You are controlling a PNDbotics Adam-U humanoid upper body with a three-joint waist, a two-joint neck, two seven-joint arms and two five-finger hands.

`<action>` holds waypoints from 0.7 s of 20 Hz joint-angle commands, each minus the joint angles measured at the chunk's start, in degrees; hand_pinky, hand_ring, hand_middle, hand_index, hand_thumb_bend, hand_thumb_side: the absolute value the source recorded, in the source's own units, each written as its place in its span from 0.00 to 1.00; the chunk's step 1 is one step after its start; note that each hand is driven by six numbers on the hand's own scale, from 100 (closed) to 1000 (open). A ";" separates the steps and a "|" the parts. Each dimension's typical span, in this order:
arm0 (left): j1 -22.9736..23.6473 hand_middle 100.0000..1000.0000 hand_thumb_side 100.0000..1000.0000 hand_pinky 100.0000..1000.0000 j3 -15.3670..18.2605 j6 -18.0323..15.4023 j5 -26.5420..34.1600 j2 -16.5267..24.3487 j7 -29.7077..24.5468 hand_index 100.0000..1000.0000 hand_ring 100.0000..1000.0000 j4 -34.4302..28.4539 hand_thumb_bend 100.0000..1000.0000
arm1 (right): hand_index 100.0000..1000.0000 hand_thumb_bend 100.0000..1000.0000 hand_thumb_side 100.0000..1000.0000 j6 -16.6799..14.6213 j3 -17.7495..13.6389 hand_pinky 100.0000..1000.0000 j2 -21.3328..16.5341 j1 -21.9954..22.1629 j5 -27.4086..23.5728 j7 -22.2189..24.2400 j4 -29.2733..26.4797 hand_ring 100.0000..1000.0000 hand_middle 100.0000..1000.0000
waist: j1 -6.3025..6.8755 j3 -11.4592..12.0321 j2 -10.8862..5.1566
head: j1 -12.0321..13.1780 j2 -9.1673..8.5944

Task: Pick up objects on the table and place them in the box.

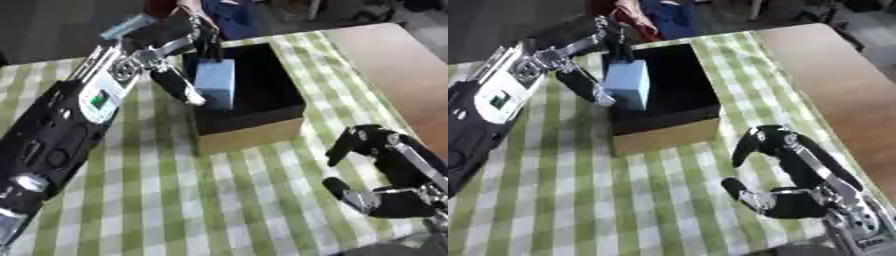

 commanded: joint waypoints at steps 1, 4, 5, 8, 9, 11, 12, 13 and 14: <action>-0.84 0.51 0.29 0.62 -0.41 -1.34 1.15 0.56 -0.98 0.72 0.52 -2.25 0.94 | 0.52 0.29 0.00 -0.16 -0.15 0.63 -0.96 -0.56 -0.41 0.32 -0.53 0.49 0.46 | -0.22 0.27 -0.85 | -0.24 -0.44; -0.79 0.51 0.30 0.62 -0.31 -1.10 2.75 1.22 -1.26 0.74 0.52 -4.60 0.95 | 0.52 0.29 0.00 -0.17 -0.20 0.63 -0.89 -0.48 -0.35 0.29 -0.47 0.49 0.46 | -0.29 0.69 -1.01 | -0.53 -0.37; -0.76 0.51 0.29 0.62 -0.13 -0.79 3.35 1.58 -1.13 0.74 0.52 -5.46 0.94 | 0.52 0.29 0.00 -0.17 -0.23 0.63 -0.86 -0.42 -0.33 0.26 -0.44 0.49 0.46 | -0.36 0.85 -1.08 | -0.64 -0.32; -0.47 0.49 0.25 0.62 0.73 0.54 5.02 3.46 -0.34 0.72 0.51 -8.12 0.88 | 0.52 0.29 0.00 -0.18 -0.43 0.63 -0.85 0.02 -0.21 0.10 -0.29 0.49 0.46 | -0.62 1.58 -1.36 | -1.04 -0.17; -0.21 0.49 0.24 0.62 1.16 1.17 5.62 4.32 -0.01 0.71 0.51 -9.03 0.87 | 0.52 0.29 0.00 -0.18 -0.56 0.63 -0.86 0.25 -0.15 -0.01 -0.21 0.49 0.46 | -0.71 1.94 -1.47 | -1.25 -0.09; 0.52 0.49 0.20 0.62 2.00 2.46 6.52 6.38 0.33 0.72 0.51 -10.54 0.82 | 0.52 0.30 0.00 -0.21 -0.76 0.63 -0.93 0.60 0.02 -0.22 -0.05 0.49 0.46 | -0.79 2.63 -1.64 | -1.75 -0.02; 1.01 0.49 0.21 0.62 2.48 3.06 6.60 7.71 0.39 0.72 0.51 -11.10 0.82 | 0.52 0.30 0.00 -0.24 -0.86 0.63 -0.98 0.74 0.12 -0.31 0.01 0.49 0.46 | -0.80 3.01 -1.70 | -2.02 -0.01; 1.49 0.50 0.22 0.62 2.96 3.59 6.45 8.91 0.38 0.72 0.52 -11.45 0.84 | 0.52 0.30 0.00 -0.26 -0.96 0.63 -1.02 0.87 0.20 -0.42 0.06 0.49 0.46 | -0.82 3.34 -1.75 | -2.26 0.02; 2.04 0.50 0.23 0.62 3.63 4.28 5.93 10.17 0.37 0.72 0.52 -11.34 0.85 | 0.52 0.30 0.00 -0.29 -1.09 0.63 -1.05 1.02 0.28 -0.54 0.10 0.49 0.46 | -0.85 3.72 -1.81 | -2.53 0.08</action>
